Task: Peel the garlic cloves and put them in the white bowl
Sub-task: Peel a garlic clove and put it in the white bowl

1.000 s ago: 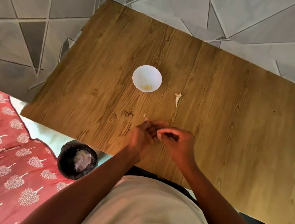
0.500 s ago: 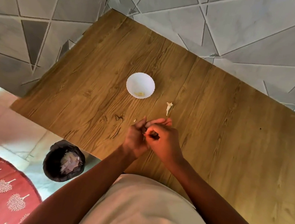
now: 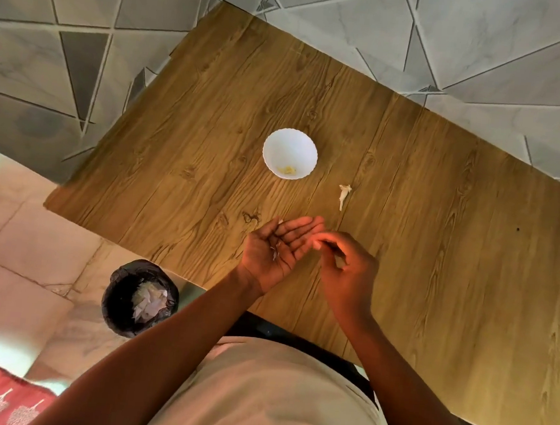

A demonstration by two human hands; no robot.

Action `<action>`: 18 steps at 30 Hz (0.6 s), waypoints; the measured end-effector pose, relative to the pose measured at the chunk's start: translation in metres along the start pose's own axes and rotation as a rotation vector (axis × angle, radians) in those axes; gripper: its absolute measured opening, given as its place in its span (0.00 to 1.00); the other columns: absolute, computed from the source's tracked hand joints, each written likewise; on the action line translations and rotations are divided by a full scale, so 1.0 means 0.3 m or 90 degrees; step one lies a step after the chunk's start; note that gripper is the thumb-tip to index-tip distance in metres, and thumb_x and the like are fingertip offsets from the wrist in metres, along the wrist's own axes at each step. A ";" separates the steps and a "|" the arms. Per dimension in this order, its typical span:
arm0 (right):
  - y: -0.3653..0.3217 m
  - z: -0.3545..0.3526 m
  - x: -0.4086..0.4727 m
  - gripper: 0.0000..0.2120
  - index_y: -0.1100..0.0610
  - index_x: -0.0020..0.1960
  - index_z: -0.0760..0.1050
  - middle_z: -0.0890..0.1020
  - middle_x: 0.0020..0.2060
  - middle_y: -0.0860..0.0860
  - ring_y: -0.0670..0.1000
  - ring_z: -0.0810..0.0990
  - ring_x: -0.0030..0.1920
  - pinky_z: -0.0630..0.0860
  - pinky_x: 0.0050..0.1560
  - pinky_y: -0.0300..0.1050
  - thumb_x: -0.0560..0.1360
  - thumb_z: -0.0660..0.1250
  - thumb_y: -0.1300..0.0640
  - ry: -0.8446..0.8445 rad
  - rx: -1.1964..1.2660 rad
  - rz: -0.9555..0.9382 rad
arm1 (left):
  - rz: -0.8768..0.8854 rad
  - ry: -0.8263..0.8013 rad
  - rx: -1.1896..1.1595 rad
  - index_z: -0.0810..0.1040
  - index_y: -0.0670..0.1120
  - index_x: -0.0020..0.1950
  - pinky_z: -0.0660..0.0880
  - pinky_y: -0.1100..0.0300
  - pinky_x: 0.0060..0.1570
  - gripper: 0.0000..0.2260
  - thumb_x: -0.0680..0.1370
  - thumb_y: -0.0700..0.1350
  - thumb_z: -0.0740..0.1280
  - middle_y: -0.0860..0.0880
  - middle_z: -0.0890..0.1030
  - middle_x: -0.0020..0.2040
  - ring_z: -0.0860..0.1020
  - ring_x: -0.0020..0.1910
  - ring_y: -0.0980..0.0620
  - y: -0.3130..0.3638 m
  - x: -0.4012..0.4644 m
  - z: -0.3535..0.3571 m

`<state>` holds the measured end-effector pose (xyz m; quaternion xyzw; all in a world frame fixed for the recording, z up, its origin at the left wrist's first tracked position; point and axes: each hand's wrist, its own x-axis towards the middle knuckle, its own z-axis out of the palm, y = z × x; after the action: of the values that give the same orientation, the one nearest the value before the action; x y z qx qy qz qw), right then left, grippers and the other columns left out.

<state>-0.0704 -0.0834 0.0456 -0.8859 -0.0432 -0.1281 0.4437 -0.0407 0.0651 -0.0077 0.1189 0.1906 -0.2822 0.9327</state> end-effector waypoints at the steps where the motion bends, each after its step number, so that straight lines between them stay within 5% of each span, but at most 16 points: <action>1: 0.016 0.000 -0.014 0.06 0.61 0.52 0.84 0.86 0.46 0.49 0.43 0.85 0.48 0.80 0.47 0.37 0.77 0.70 0.68 0.036 -0.009 0.033 | 0.015 0.013 -0.019 0.79 0.29 0.62 0.75 0.50 0.66 0.26 0.83 0.50 0.54 0.32 0.77 0.68 0.79 0.66 0.37 0.019 -0.008 -0.008; 3: 0.060 0.010 -0.046 0.08 0.60 0.54 0.84 0.86 0.47 0.50 0.43 0.85 0.49 0.81 0.49 0.38 0.77 0.70 0.67 0.057 -0.047 0.080 | 0.046 0.038 -0.043 0.79 0.29 0.62 0.77 0.49 0.64 0.26 0.84 0.50 0.54 0.32 0.77 0.67 0.79 0.66 0.37 0.057 -0.026 -0.026; 9: 0.189 0.107 -0.087 0.15 0.60 0.54 0.85 0.79 0.51 0.52 0.45 0.81 0.50 0.78 0.47 0.29 0.70 0.76 0.71 -0.101 -0.050 0.113 | 0.097 0.090 -0.051 0.80 0.30 0.61 0.78 0.49 0.64 0.26 0.84 0.50 0.54 0.33 0.78 0.67 0.79 0.66 0.37 0.093 -0.096 -0.070; 12: 0.198 0.142 -0.088 0.14 0.57 0.53 0.85 0.79 0.51 0.50 0.49 0.80 0.51 0.80 0.46 0.33 0.68 0.78 0.68 -0.147 -0.057 0.103 | 0.129 0.113 -0.065 0.81 0.30 0.60 0.78 0.49 0.63 0.26 0.83 0.50 0.55 0.32 0.78 0.66 0.80 0.65 0.37 0.065 -0.135 -0.082; 15: 0.217 0.158 -0.092 0.13 0.51 0.48 0.84 0.78 0.47 0.43 0.51 0.80 0.50 0.82 0.46 0.49 0.70 0.76 0.68 -0.168 -0.076 0.085 | 0.176 0.135 -0.091 0.81 0.30 0.60 0.78 0.49 0.63 0.28 0.85 0.51 0.51 0.32 0.78 0.67 0.80 0.65 0.36 0.019 -0.178 -0.089; 18: 0.192 0.168 -0.104 0.14 0.53 0.48 0.82 0.78 0.50 0.47 0.52 0.80 0.51 0.81 0.49 0.55 0.72 0.72 0.71 -0.203 -0.083 0.050 | 0.237 0.140 -0.128 0.81 0.29 0.59 0.78 0.49 0.63 0.26 0.85 0.50 0.53 0.32 0.78 0.66 0.80 0.64 0.36 -0.011 -0.227 -0.094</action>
<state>-0.0801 -0.0768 -0.0362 -0.9229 -0.0697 0.0290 0.3774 -0.1032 0.1045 -0.0047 0.0891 0.2931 -0.0700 0.9493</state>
